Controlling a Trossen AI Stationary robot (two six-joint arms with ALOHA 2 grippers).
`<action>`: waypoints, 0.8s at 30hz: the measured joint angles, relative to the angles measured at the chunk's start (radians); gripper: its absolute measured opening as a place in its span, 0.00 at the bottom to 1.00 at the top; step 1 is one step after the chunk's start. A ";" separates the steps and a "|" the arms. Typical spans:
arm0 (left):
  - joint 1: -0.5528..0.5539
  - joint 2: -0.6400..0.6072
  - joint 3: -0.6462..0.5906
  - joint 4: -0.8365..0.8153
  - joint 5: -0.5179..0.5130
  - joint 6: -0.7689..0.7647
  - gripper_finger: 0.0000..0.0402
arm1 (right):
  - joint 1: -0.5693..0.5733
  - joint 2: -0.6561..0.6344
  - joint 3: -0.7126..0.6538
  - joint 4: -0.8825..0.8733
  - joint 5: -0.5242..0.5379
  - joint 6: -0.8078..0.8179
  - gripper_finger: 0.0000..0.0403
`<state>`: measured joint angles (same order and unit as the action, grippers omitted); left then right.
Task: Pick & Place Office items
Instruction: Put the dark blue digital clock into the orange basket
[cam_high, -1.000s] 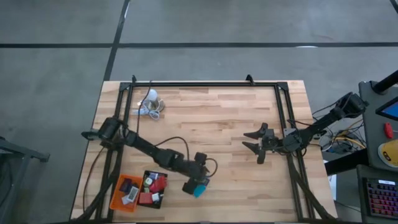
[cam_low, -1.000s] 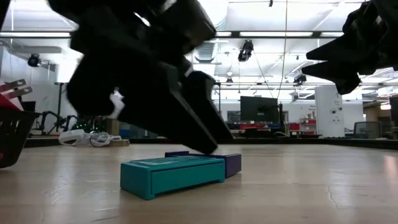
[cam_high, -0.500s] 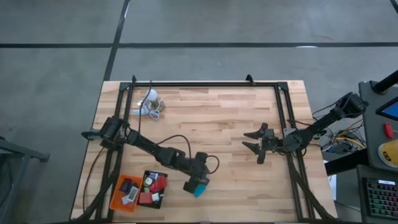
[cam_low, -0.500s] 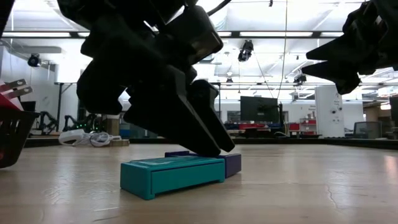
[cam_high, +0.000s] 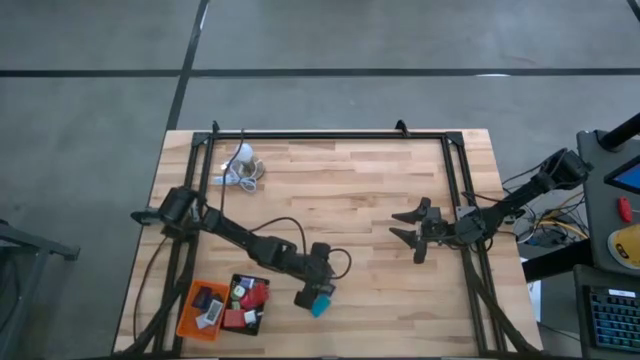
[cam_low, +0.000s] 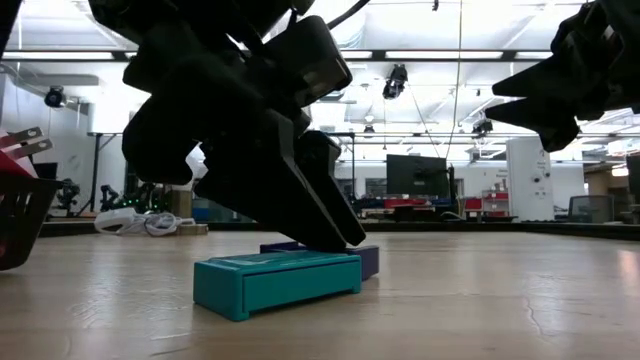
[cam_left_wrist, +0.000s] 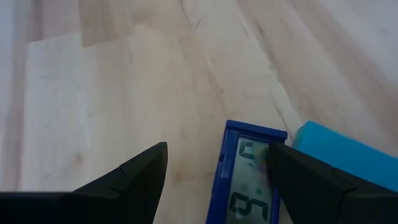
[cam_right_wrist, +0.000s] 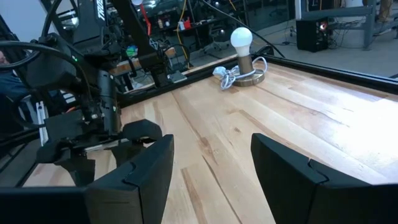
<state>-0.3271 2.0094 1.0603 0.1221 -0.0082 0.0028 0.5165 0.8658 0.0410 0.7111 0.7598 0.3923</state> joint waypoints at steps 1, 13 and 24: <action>0.000 -0.002 0.000 -0.009 -0.012 0.000 0.70 | 0.000 0.000 0.000 0.000 0.000 0.000 0.52; 0.022 -0.041 0.000 -0.151 -0.153 -0.101 0.70 | 0.000 0.000 0.000 0.000 0.000 0.000 0.52; 0.019 -0.086 -0.002 -0.302 -0.184 -0.237 0.70 | 0.000 0.000 0.000 -0.002 0.000 0.000 0.52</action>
<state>-0.3083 1.9237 1.0579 -0.1799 -0.1920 -0.2343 0.5165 0.8661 0.0410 0.7089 0.7597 0.3923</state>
